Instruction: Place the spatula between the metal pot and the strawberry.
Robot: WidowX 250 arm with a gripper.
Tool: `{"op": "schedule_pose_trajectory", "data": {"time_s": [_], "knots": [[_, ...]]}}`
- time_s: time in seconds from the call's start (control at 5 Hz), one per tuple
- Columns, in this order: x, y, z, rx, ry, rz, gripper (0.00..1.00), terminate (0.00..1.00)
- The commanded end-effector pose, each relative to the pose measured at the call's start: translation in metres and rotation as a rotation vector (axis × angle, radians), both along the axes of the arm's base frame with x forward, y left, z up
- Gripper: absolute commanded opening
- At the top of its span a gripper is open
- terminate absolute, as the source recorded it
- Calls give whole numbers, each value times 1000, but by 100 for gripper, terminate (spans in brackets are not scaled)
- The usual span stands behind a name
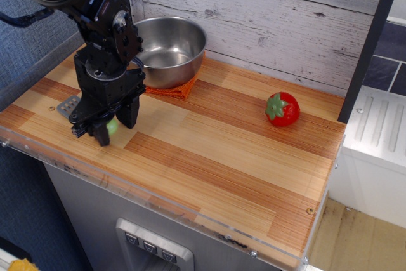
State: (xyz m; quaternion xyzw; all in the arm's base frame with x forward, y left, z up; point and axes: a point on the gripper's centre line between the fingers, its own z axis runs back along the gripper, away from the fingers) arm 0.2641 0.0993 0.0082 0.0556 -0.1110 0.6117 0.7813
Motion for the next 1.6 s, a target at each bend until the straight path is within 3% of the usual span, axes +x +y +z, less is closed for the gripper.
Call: {"op": "schedule_pose_trajectory", "data": {"time_s": [0.0, 0.6, 1.0, 1.4], "knots": [[-2, 7, 9, 27, -27, -12, 0, 0], [-13, 9, 75, 173, -139, -10, 0, 0], [4, -36, 108, 227, -227, -316, 0, 0], [25, -97, 106, 193, -279, -717, 0, 0]]}}
